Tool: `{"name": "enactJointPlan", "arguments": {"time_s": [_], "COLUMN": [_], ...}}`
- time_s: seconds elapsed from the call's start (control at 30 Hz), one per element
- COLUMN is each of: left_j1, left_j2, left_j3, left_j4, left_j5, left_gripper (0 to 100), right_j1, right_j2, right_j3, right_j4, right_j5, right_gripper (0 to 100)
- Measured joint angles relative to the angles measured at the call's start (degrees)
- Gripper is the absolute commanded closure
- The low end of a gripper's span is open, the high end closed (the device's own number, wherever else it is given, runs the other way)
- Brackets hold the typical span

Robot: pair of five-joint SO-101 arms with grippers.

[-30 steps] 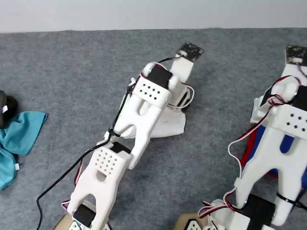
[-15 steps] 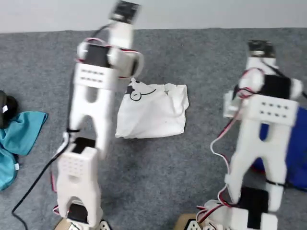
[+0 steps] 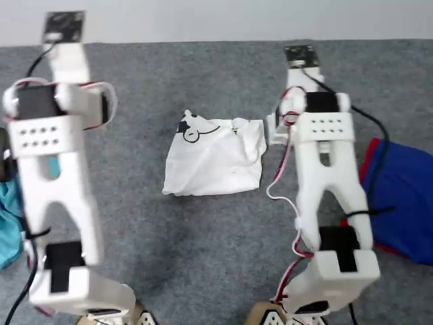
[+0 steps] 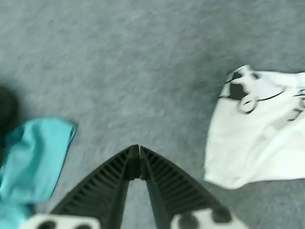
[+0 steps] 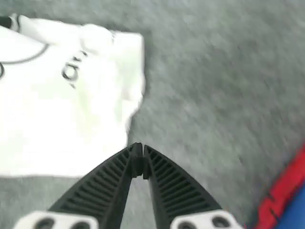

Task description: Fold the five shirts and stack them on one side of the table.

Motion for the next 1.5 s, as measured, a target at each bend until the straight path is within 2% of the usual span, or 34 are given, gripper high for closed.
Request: {"name": "enactJointPlan", "arguments": {"time_s": [0.07, 0.23, 0.43, 0.63, 0.83, 1.0, 1.13, 1.5], "left_j1": [-2.46, -8.35, -11.25, -11.87, -12.22, -12.22, -12.22, -12.22], "left_j2": [-2.81, -7.30, -10.02, -12.40, -13.19, -13.27, -13.27, -13.27], "left_j3": [3.78, 12.22, 20.04, 24.62, 26.46, 26.46, 26.46, 26.73], "left_j4": [0.00, -1.05, -4.04, -6.33, -8.18, -8.26, -8.26, -8.26], "left_j5": [-0.26, -0.26, -2.90, -4.22, -4.22, -4.22, -4.22, -4.22], "left_gripper": [100, 100, 100, 100, 100, 100, 100, 100], "right_j1": [-1.14, -2.99, -4.57, -4.31, -6.42, -7.56, -7.30, -7.38], "right_j2": [2.29, 6.86, 13.19, 22.07, 27.87, 29.80, 30.42, 30.42], "right_j3": [0.00, 0.00, -6.33, -16.79, -23.74, -25.67, -25.76, -31.47], "right_j4": [-3.16, -8.44, -8.97, -8.62, -1.05, 0.62, 1.14, 0.70], "right_j5": [0.00, 0.00, -0.18, -6.33, -7.38, -7.38, -7.38, -0.09], "right_gripper": [97.6, 85.3, 87.2, 87.2, 87.2, 87.9, 99.6, 98.7]}}
